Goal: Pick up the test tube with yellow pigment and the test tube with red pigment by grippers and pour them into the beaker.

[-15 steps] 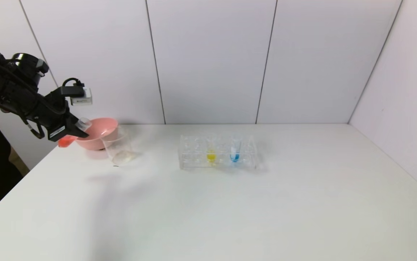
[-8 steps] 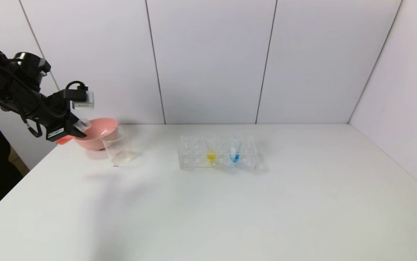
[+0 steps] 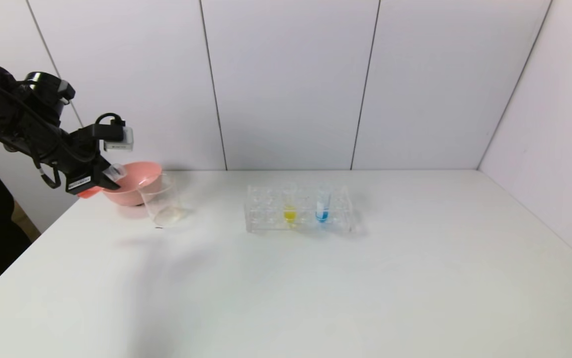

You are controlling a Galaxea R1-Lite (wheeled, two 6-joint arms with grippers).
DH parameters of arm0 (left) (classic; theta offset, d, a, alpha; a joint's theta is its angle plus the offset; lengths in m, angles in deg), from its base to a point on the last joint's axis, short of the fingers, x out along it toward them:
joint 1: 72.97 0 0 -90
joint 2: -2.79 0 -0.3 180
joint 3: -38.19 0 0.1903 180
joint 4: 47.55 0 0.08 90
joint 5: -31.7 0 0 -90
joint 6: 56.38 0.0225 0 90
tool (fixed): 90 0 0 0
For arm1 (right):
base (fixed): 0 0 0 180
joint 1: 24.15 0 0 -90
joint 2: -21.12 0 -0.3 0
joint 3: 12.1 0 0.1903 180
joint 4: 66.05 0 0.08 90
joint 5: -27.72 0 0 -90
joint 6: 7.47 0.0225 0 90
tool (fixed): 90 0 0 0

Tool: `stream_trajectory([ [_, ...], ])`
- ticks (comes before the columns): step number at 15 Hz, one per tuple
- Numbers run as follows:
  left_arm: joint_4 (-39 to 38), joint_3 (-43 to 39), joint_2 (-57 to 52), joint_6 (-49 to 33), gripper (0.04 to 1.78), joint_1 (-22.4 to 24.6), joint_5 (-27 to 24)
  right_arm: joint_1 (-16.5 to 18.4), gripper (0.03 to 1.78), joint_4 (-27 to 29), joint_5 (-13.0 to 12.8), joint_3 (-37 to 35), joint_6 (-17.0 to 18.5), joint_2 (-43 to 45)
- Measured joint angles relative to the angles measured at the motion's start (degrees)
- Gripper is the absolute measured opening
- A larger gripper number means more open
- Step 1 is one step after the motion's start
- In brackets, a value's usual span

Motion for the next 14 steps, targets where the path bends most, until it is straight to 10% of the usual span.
stream_trajectory([
  [14,-0.5,0.0,-0.3,1.2,0.45,-3.1,4.3,0.0,1.70,0.0,0.0,0.0,0.0,0.0],
])
